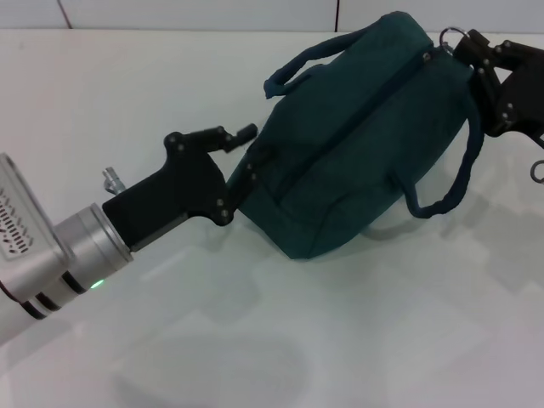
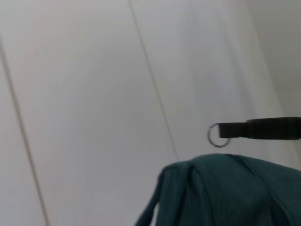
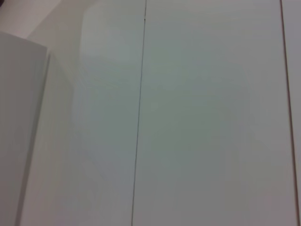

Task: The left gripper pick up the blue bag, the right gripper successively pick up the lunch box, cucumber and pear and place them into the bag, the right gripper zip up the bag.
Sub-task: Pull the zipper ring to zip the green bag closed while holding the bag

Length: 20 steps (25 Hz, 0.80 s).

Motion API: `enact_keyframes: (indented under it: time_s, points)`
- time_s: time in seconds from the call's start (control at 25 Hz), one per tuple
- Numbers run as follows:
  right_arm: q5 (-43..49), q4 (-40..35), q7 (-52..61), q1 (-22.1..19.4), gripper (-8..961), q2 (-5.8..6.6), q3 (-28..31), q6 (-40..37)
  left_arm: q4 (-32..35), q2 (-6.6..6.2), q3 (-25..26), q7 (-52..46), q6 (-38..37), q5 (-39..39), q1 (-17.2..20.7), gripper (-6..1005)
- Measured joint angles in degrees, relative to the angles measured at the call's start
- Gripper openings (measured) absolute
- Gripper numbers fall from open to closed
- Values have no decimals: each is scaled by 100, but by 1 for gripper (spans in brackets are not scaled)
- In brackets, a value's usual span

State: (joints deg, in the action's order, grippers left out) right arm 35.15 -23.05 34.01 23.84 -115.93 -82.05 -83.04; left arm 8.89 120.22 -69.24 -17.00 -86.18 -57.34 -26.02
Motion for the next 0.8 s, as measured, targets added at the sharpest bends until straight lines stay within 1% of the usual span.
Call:
enact_keyframes:
  time_s: [0.16, 0.36, 0.48, 0.52, 0.6, 0.8]
  points:
    - [11, -2, 0, 37, 6, 0, -4, 29, -4, -13, 0, -346, -61, 289, 26, 185]
    - [24, -5, -19, 51, 7, 6, -15, 50, 226, -51, 1, -1263, -309, 342, -46, 408]
    - [27, 10, -43, 76, 7, 7, -27, 54, 378, -46, -24, -1468, -361, 270, -82, 527]
    - [27, 11, -43, 82, 7, 8, -32, 55, 448, -36, -73, -1693, -362, 191, -249, 567]
    - [28, 6, -44, 86, 7, 10, -38, 56, 461, -39, -115, -1864, -340, 161, -359, 646]
    - [28, 8, -44, 88, 7, 8, -50, 60, 606, -76, -242, -2710, 40, -132, -839, 846]
